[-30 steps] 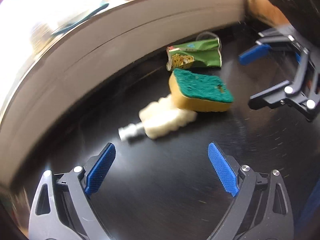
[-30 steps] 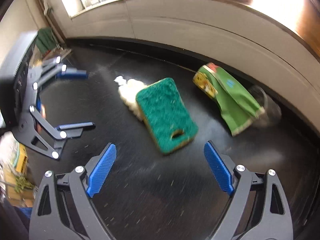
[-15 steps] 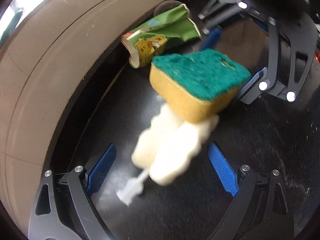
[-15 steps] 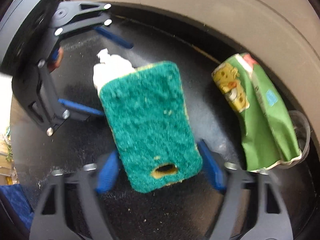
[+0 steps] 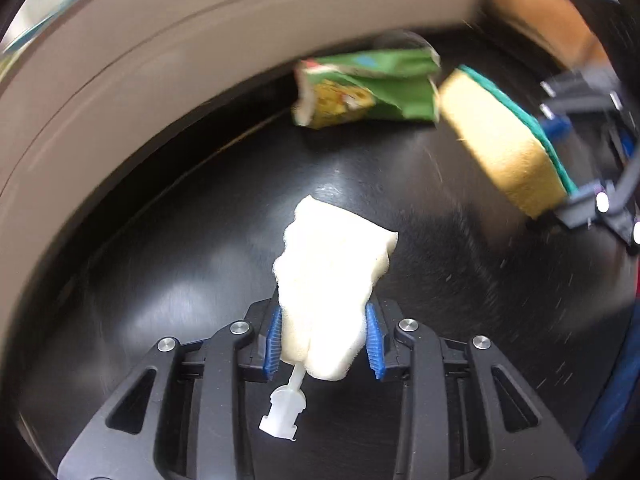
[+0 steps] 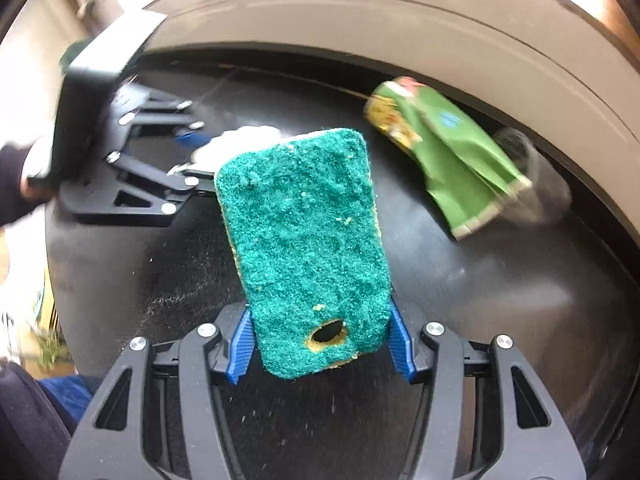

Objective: Collect trash
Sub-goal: 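Grasp the white foam piece with the left tool while the right tool grasps the green sponge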

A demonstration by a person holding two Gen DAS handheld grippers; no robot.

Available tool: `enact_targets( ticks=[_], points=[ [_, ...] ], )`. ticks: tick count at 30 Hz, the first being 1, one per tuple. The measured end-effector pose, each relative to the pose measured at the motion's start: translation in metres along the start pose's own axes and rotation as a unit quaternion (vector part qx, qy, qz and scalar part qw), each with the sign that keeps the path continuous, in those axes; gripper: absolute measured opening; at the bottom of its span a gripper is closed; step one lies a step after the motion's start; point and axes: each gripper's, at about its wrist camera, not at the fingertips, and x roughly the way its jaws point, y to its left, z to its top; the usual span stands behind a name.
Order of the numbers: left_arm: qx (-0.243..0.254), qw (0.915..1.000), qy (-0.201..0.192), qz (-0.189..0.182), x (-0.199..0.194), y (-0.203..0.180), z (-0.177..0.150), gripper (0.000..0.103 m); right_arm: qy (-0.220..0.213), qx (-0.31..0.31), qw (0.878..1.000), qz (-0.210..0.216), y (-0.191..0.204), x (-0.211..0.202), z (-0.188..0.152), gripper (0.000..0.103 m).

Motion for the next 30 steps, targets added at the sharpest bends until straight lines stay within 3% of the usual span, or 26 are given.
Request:
enact_targets(
  ticks=[3,8,13,20,30],
  points=[
    [-0.106,0.9940,-0.003,0.025,-0.022,-0.010,-0.010,0.033,-0.010,0.032,0.999,-0.015,0.001,-0.014,-0.014,0.055],
    [-0.195,0.9787,0.003,0.063,-0.054,-0.041,-0.045,0.033,-0.020,0.060,0.997,-0.048,0.012,-0.036,-0.040,0.055],
    [-0.207,0.9728,0.009,0.104,-0.078,-0.076,-0.062,0.033,-0.030,0.071,0.995,-0.062,0.029,-0.055,-0.060,0.055],
    [-0.221,0.9689,0.003,0.112,-0.088,-0.091,-0.078,0.033,-0.045,0.076,0.994,-0.066,0.036,-0.078,-0.087,0.055],
    [-0.237,0.9633,-0.010,0.126,-0.112,-0.090,-0.102,0.033,-0.056,0.063,0.994,-0.069,0.050,-0.086,-0.091,0.055]
  ],
)
